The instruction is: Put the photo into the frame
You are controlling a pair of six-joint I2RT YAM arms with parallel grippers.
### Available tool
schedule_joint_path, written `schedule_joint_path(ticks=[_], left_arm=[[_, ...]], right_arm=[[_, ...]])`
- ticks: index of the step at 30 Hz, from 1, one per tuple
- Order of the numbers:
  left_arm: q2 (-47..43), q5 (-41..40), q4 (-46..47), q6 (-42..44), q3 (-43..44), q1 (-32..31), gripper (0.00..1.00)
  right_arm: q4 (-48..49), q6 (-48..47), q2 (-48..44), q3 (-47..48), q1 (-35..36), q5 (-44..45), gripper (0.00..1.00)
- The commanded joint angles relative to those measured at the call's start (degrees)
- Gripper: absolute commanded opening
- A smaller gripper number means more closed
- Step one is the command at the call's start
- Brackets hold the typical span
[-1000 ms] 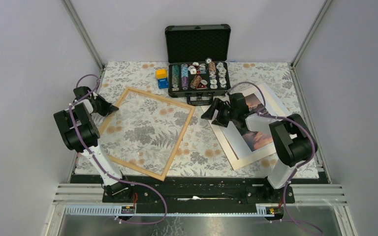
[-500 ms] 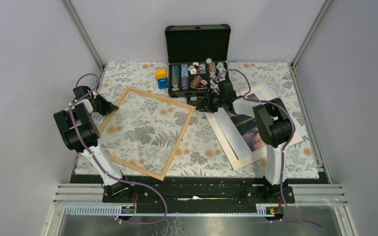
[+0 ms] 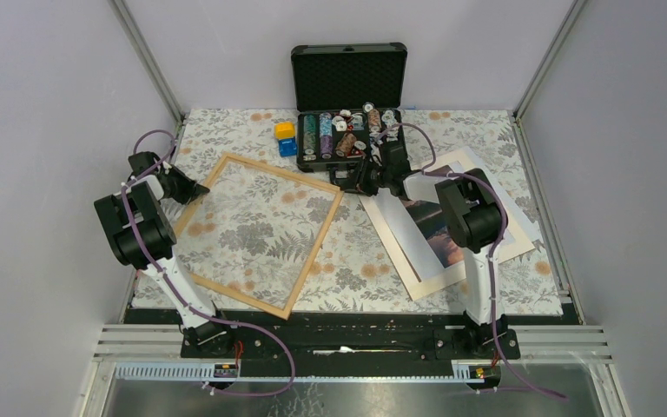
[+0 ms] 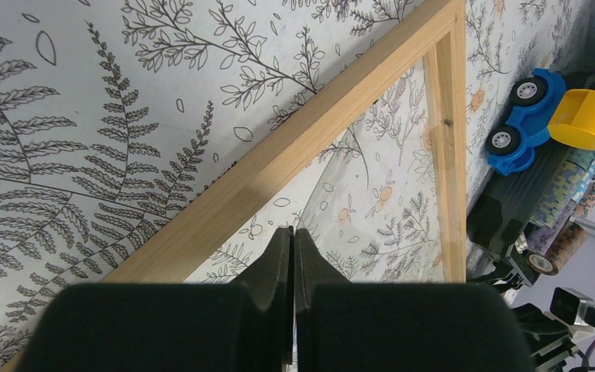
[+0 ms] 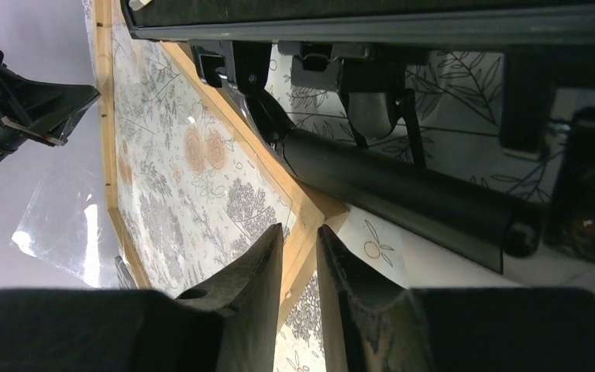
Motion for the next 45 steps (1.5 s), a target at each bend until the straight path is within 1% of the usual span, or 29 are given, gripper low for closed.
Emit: schedule_joint_path(ticks=[1,4,8,10,14,21,23,29,34,41,45], left_arm=[[-0.23,-0.56,4.65,-0.68,2.29,0.8,0.0],[-0.23,-0.45,4.79,-0.81,2.2,0.8,0.0],[-0.09,-0.24,4.85,-0.95,2.19,0.79,0.0],[-0.21,-0.22,4.86,-0.94,2.21,0.78,0.0],[-0.22,-0.26,4.83,-0.95,2.29,0.76,0.0],[-0.22,-0.25,4.87,-0.95,2.29,0.87,0.0],[-0.2,-0.27,4.88,-0.95,2.29,0.82,0.0],[-0.31,-0.22,4.82,-0.95,2.26,0.92,0.0],[-0.31,-0.35,4.87,-0.94,2.29,1.03,0.0],[-0.21,-0.09,5.12,-1.01,2.17,1.11,0.0],[-0.22,-0.05,5.17,-1.12,2.15,1.24,0.0]], right_arm=[[2.63,1.12,1.86,3.95,0.93,0.35,0.29],[3.03,1.77,2.27,3.98,0.88,0.71,0.29],[3.16,1.6,1.16,2.88,0.88,1.57,0.25],[2.42,1.14,-0.08,2.64,0.93,1.71,0.26],[2.19,0.96,-2.55,2.3,0.93,1.63,0.34],[2.18,1.16,-2.7,2.36,0.86,1.66,0.33],[2.51,1.36,-2.48,2.63,0.92,1.24,0.31],[4.36,3.9,0.96,4.26,0.92,-0.71,0.29],[5.64,5.29,2.73,4.93,1.02,-1.4,0.24],[6.1,6.34,4.7,5.09,1.43,-1.38,0.25],[6.94,6.85,5.13,4.24,1.88,-1.38,0.3]])
